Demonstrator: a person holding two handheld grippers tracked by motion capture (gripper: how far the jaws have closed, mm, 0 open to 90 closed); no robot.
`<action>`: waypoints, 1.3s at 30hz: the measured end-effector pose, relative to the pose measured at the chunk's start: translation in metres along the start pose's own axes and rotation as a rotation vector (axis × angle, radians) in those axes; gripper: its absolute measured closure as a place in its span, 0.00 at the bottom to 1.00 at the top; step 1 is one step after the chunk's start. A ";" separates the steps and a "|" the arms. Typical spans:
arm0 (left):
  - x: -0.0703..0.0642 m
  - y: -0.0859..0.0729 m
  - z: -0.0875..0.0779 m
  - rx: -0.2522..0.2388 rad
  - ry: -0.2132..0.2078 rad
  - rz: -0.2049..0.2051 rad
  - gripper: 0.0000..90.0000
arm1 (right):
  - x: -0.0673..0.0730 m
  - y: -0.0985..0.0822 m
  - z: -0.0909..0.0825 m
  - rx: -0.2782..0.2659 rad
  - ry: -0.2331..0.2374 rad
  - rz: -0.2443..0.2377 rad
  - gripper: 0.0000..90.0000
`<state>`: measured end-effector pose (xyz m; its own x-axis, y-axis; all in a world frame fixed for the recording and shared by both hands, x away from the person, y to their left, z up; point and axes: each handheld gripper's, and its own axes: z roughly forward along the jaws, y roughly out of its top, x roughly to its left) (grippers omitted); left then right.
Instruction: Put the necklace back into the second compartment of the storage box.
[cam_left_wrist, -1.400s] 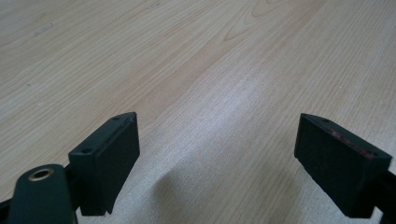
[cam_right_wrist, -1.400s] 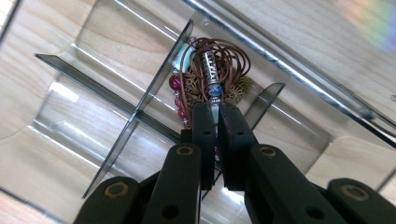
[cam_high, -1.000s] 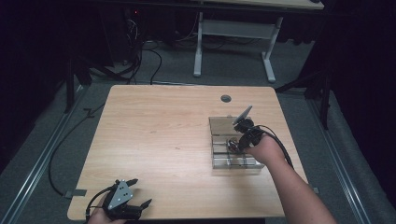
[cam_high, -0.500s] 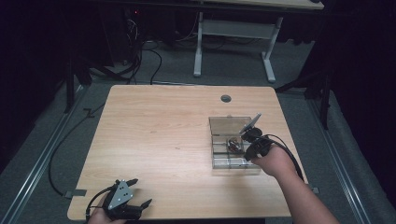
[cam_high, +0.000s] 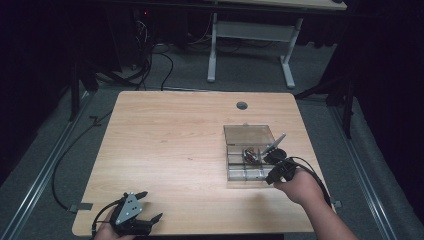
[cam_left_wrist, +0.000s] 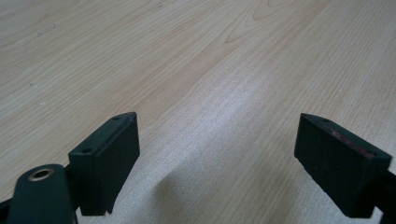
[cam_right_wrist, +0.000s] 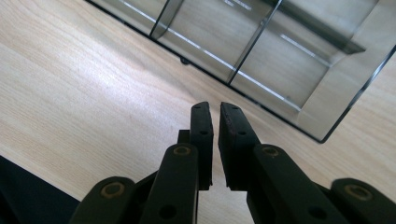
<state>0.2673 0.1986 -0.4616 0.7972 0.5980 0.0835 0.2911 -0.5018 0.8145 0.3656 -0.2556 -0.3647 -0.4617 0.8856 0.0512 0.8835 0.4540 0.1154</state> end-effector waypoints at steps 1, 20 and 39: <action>0.000 0.000 0.000 -0.002 0.001 0.000 0.16 | 0.000 -0.002 0.001 0.001 0.003 -0.001 0.92; 0.000 0.000 0.000 -0.002 -0.001 0.003 0.16 | 0.003 -0.011 0.017 -0.008 0.017 0.012 0.87; 0.000 0.000 0.000 -0.006 0.002 -0.001 0.16 | 0.009 -0.039 0.032 -0.248 0.001 0.046 0.77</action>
<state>0.2671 0.1990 -0.4614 0.7961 0.5993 0.0840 0.2883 -0.4976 0.8181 0.3298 -0.2625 -0.4000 -0.4215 0.9046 0.0634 0.8573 0.3747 0.3530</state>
